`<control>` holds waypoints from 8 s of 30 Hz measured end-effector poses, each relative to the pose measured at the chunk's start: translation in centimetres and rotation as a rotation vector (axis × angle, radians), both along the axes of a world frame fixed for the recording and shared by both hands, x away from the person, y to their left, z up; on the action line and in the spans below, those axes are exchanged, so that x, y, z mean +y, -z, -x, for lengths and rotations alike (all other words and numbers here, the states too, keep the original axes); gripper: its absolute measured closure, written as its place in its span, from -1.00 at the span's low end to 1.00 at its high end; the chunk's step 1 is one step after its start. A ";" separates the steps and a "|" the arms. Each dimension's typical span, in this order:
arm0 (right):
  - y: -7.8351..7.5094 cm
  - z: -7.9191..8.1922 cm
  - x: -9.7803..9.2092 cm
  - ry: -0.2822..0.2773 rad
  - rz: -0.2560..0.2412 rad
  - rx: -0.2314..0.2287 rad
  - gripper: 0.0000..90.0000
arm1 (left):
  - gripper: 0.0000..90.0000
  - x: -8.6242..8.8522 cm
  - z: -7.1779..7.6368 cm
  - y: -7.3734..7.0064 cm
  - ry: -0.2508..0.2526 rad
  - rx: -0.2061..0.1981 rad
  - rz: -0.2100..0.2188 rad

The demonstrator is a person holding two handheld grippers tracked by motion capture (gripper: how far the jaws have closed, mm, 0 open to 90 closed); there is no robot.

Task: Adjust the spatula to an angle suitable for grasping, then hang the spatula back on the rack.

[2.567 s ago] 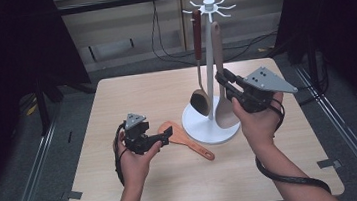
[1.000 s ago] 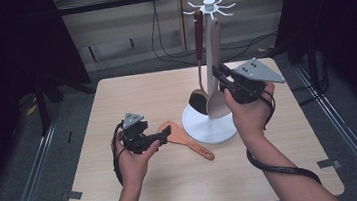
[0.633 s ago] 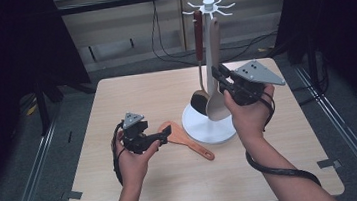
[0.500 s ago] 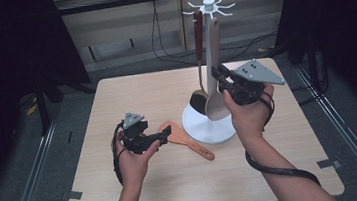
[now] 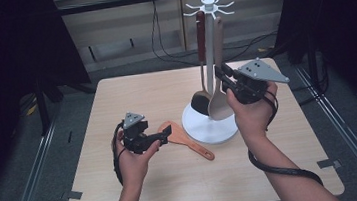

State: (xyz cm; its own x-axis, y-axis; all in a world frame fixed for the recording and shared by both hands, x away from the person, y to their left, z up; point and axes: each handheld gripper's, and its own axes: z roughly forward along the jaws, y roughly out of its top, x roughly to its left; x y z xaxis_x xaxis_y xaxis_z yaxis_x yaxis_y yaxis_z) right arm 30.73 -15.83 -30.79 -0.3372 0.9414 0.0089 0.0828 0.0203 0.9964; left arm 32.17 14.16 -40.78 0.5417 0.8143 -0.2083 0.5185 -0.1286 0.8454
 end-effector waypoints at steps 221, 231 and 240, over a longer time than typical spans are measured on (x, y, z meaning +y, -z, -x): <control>10.9 4.7 -4.5 -0.399 0.025 0.058 -0.55 | -0.64 -0.3 0.1 1.9 0.051 0.048 -0.036; 12.1 5.2 -4.8 -0.408 0.014 0.082 -0.56 | -0.01 -0.2 0.2 3.1 0.160 0.042 -0.055; 12.4 5.8 -5.9 -0.403 0.009 0.103 -0.61 | 0.37 -0.6 -0.1 4.0 0.192 0.065 -0.090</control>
